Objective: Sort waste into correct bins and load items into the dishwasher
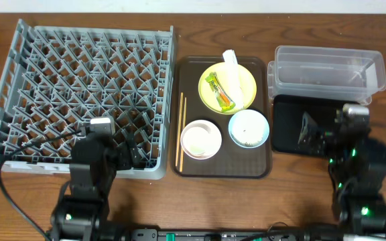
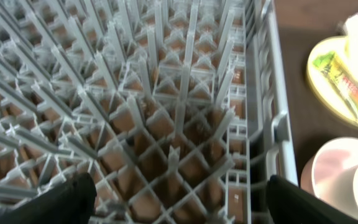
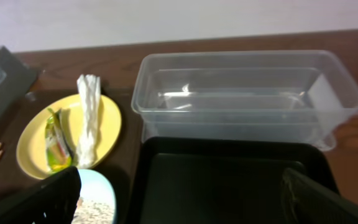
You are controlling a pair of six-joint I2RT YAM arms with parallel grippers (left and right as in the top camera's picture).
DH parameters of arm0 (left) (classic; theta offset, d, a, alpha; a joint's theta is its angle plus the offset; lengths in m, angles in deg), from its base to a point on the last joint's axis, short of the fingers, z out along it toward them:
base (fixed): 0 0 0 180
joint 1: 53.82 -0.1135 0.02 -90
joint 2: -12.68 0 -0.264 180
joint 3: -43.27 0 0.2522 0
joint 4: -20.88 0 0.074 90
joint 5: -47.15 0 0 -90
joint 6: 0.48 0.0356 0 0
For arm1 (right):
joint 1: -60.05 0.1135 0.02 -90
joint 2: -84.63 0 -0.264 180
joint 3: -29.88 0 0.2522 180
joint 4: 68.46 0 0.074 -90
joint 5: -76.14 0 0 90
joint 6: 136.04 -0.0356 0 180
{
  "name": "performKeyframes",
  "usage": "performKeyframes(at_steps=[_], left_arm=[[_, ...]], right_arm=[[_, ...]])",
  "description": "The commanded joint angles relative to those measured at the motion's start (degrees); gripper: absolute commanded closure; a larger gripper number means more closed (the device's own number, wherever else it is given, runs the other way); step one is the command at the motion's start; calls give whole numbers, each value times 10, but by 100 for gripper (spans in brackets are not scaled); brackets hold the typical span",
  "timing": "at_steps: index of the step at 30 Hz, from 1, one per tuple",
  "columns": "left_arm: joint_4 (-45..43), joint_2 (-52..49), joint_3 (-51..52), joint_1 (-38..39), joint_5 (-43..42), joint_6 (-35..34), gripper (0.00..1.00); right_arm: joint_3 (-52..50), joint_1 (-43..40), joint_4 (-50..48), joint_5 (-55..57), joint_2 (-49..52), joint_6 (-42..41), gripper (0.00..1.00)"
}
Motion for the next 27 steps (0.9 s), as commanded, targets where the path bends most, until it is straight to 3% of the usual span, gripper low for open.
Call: performKeyframes(at_steps=[1, 8, 18, 27], left_arm=[[49, -45, -56, -3, 2, -3, 10], [120, -61, -82, -3, 2, -3, 10], [124, -57, -82, -3, 2, -3, 10], [121, -57, -82, -3, 3, -3, 10]], right_arm=[[114, 7, 45, -59, 113, -1, 1], [261, 7, 190, -86, 246, 23, 1], [271, 21, 129, -185, 267, -8, 1], [324, 125, 146, -117, 327, -16, 1]])
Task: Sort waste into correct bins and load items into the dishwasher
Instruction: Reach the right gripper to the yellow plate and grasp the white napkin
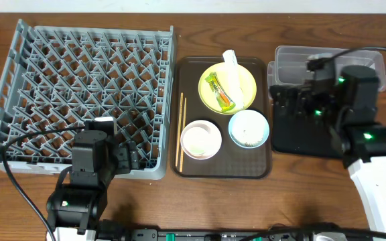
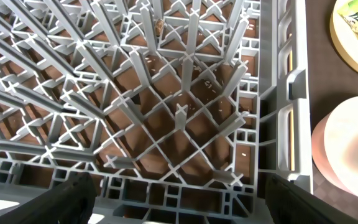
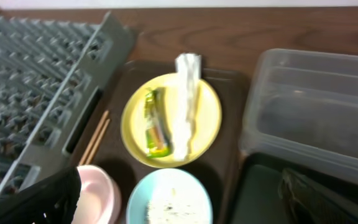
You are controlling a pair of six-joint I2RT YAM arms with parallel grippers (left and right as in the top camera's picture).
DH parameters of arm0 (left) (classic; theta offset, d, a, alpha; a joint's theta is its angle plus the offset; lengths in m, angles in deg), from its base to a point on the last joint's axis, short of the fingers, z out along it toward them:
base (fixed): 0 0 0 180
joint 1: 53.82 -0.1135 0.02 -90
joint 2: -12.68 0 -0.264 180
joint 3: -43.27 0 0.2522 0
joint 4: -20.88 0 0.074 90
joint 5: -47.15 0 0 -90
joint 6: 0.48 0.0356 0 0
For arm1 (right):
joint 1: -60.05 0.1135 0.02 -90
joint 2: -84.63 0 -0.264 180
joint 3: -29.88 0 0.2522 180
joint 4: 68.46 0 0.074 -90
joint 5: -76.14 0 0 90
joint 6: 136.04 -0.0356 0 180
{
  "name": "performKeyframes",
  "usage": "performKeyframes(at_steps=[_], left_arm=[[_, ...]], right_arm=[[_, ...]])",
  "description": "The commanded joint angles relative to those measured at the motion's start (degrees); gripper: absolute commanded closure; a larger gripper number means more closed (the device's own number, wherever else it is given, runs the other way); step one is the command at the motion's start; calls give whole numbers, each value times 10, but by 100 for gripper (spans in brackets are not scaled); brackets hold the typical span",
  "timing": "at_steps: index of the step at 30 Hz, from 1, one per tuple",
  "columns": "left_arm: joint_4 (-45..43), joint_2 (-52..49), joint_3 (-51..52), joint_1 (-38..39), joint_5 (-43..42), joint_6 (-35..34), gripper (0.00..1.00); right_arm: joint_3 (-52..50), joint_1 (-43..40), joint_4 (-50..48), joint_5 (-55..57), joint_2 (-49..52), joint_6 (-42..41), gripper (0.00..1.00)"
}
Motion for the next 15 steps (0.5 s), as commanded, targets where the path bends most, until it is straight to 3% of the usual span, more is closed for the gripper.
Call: performKeyframes(at_steps=[1, 7, 15], left_arm=[[0, 3, -17, -3, 2, -3, 10], [0, 3, -17, -3, 2, -3, 10], [0, 3, -17, -3, 2, -3, 10]], right_arm=[[61, 48, 27, 46, 47, -9, 1], [195, 109, 90, 112, 163, 31, 1], [256, 151, 49, 202, 308, 7, 11]])
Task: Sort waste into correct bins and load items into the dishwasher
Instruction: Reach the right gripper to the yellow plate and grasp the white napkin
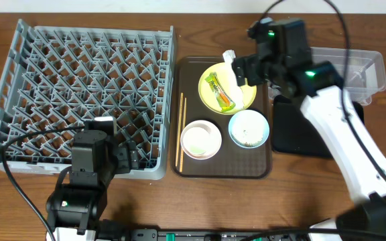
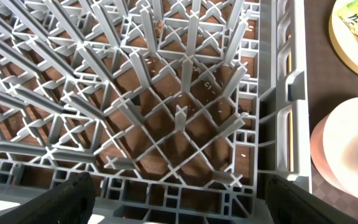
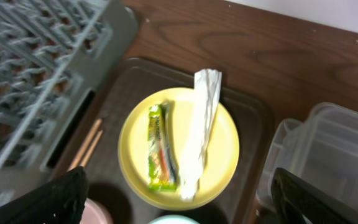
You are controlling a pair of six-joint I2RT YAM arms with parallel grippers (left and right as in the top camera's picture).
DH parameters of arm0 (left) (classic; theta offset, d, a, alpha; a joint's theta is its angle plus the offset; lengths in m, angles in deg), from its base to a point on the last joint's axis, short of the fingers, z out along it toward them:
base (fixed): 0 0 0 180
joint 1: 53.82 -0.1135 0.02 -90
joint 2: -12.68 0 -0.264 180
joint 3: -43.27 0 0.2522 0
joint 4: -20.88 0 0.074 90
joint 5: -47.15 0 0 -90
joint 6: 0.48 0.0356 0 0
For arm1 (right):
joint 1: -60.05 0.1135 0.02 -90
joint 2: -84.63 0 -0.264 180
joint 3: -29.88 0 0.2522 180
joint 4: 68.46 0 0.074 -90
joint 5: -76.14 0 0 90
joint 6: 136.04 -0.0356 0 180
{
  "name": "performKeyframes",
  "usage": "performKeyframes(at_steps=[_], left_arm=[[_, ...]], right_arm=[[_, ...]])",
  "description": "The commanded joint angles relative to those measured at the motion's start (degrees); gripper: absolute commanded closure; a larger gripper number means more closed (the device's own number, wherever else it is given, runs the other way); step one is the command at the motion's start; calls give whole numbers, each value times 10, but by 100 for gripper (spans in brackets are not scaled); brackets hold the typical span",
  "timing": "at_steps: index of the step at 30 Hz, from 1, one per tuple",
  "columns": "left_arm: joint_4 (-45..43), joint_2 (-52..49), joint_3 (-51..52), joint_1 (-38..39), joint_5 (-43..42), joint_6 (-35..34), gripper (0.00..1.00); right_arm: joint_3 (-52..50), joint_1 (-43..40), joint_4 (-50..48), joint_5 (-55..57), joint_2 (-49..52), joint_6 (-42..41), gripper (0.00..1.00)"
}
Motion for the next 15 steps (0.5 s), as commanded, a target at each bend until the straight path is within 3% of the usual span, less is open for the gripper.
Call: performKeyframes(at_steps=[1, 15], left_arm=[[0, 3, -14, -3, 3, -3, 10], [3, 3, -14, -3, 3, -3, 10]], right_arm=[[9, 13, -16, 60, 58, -23, 12], [9, 16, -59, 73, 227, -108, 35]])
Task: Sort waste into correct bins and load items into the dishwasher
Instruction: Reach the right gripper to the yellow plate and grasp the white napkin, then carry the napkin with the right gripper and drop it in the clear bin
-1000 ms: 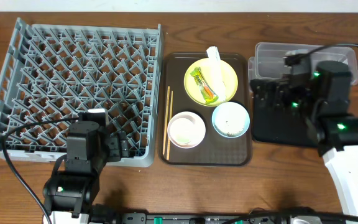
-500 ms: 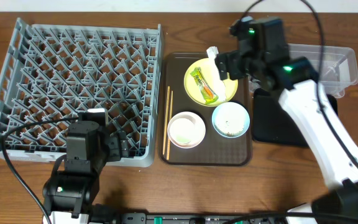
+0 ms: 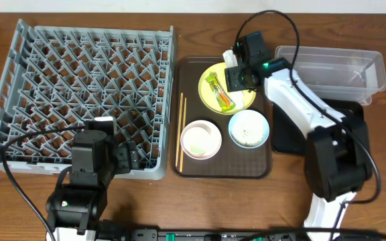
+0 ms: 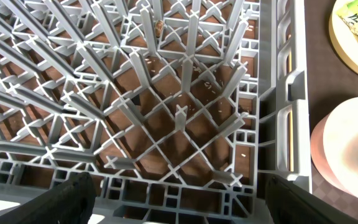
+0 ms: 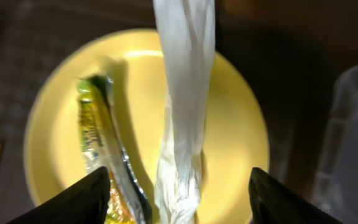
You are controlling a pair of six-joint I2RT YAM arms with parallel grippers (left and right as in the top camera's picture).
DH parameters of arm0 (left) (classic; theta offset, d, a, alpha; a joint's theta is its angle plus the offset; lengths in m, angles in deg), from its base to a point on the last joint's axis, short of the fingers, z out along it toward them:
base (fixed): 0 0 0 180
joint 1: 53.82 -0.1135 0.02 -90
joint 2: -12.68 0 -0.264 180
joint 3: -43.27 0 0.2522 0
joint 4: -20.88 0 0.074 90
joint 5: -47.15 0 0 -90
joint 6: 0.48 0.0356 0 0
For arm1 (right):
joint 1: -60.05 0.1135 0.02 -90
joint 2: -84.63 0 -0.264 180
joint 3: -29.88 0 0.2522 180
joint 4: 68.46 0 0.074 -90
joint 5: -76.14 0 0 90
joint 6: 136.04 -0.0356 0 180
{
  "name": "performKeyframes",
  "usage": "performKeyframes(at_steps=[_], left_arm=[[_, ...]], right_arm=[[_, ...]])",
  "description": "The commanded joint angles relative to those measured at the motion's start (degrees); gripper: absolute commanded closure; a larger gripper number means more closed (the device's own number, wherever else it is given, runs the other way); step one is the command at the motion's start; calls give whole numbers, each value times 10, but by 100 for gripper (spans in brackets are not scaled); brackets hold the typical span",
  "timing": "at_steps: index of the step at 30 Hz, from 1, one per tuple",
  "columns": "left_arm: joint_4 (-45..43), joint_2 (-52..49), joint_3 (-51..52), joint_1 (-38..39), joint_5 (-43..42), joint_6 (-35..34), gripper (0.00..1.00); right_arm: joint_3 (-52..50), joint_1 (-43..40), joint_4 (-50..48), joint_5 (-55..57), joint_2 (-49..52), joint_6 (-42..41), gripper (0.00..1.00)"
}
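Observation:
A yellow plate (image 3: 210, 97) on the brown tray holds a green snack wrapper (image 3: 220, 92) and a twisted white paper napkin (image 3: 230, 59). My right gripper (image 3: 240, 75) hangs open low over the plate. In the right wrist view, the napkin (image 5: 182, 124) runs down between its fingers (image 5: 79, 199), with the wrapper (image 5: 101, 155) to the left. My left gripper (image 4: 179, 208) is open and empty over the near right corner of the grey dish rack (image 4: 179, 118). On the tray there are also a pink bowl (image 3: 201, 139), a blue bowl (image 3: 248, 128) and chopsticks (image 3: 181, 130).
The grey rack (image 3: 168, 100) fills the left of the table. The tray (image 3: 223, 175) lies in the middle. A clear plastic bin (image 3: 330, 67) stands at the far right, with a black bin (image 3: 287, 130) in front of it. My right arm reaches across both bins.
My right gripper has come down from high above the tray's far side to just over the yellow plate, open astride the napkin. The left arm has not moved.
At first my right gripper sat low by the black bin, looking at both bins. Then it was raised over the bins, then above the tray's far edge, and now close over the plate. The left gripper tipped down over the rack's corner early and stayed there.

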Motion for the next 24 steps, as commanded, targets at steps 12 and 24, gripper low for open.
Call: performKeyframes(at_steps=[12, 24], left_arm=[[6, 3, -14, -3, 3, -3, 10], [6, 3, -14, -3, 3, -3, 10]], right_arm=[[8, 6, -9, 15, 74, -67, 86], [12, -62, 1, 139, -134, -133, 99]])
